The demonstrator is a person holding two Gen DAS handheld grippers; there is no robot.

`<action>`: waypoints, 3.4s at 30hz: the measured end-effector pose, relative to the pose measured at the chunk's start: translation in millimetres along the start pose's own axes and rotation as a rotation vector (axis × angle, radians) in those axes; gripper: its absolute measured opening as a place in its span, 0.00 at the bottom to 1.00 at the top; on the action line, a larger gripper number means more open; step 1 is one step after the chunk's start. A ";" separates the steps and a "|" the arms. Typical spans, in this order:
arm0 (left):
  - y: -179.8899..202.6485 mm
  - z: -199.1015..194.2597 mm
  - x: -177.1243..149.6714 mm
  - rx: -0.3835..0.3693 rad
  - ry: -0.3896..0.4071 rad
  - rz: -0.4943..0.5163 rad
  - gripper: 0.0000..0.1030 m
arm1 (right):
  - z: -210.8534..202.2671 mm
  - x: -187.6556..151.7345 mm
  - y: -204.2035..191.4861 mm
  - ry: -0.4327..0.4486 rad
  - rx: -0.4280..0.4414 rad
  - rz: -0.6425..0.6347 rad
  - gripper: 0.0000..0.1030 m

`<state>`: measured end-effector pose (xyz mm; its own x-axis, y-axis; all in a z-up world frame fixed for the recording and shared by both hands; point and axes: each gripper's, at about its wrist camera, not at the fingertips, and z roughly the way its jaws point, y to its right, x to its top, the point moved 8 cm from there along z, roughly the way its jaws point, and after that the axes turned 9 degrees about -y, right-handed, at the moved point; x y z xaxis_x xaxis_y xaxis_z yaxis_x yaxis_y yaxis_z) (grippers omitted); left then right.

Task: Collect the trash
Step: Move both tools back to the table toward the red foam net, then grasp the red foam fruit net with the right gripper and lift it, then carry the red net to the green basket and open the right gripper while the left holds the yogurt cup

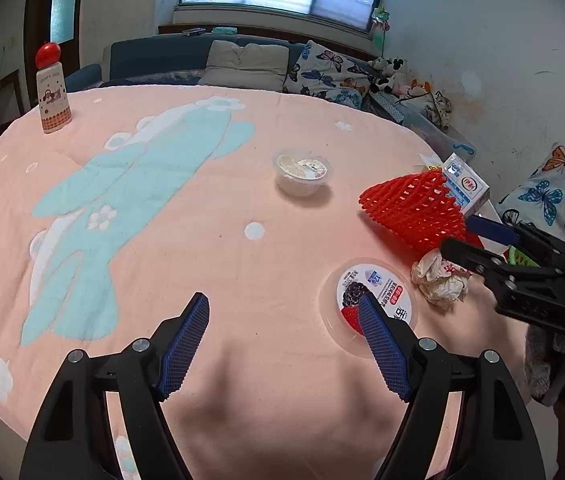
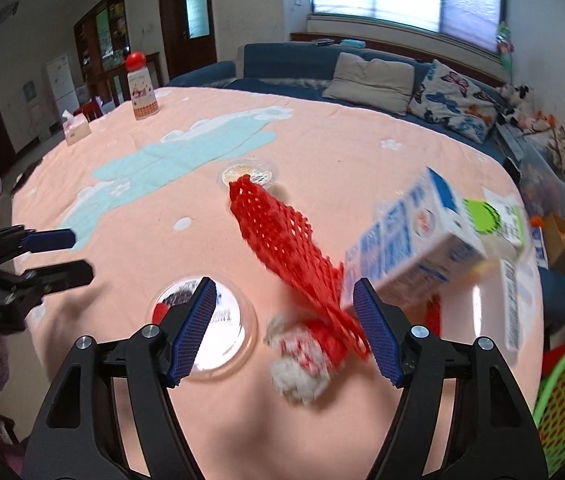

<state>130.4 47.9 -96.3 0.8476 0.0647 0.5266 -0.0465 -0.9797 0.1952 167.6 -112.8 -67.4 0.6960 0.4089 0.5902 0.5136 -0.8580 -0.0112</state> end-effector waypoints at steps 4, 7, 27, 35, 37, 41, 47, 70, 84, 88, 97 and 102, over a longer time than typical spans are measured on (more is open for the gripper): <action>1.6 1.9 -2.8 -0.009 -0.008 0.015 0.73 | 17.5 9.2 -1.3 -0.019 -0.001 -0.010 0.59; 6.9 5.2 -3.8 -0.018 -0.014 0.040 0.76 | 27.8 14.6 -2.5 -0.027 -0.007 -0.021 0.52; 78.8 60.2 -3.4 -0.034 -0.125 0.369 0.89 | -30.7 14.8 30.1 0.088 0.035 0.125 0.15; 87.0 77.2 3.5 -0.005 -0.151 0.409 0.90 | -77.7 1.0 49.0 0.168 0.021 0.174 0.15; 89.2 77.8 3.5 -0.009 -0.151 0.412 0.90 | -86.3 -4.9 54.1 0.180 0.011 0.187 0.15; 95.2 79.2 1.9 -0.012 -0.154 0.431 0.90 | -97.4 -17.9 65.1 0.190 -0.010 0.216 0.15; 98.8 88.8 -2.2 0.004 -0.173 0.450 0.90 | -108.0 -39.5 77.0 0.193 -0.039 0.259 0.15; 131.9 24.7 1.5 -0.060 -0.037 0.492 0.87 | -140.6 -103.0 152.5 0.197 -0.179 0.460 0.15; 204.5 1.7 21.5 -0.157 0.014 0.565 0.87 | -174.9 -160.2 222.1 0.195 -0.319 0.584 0.15; 237.5 -0.3 25.2 -0.196 0.019 0.599 0.87 | -178.5 -177.6 245.4 0.177 -0.355 0.621 0.15; 313.5 6.2 32.1 -0.265 0.020 0.671 0.87 | -173.9 -214.7 290.2 0.125 -0.394 0.689 0.16; 353.3 16.7 33.2 -0.289 0.004 0.704 0.87 | -171.2 -228.8 305.5 0.118 -0.401 0.727 0.21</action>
<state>151.0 -299.3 -23.8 0.5647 -0.5558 0.6100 -0.7124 -0.7015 0.0203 79.3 -521.7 -67.7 0.7159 -0.3048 0.6282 -0.2758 -0.9500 -0.1467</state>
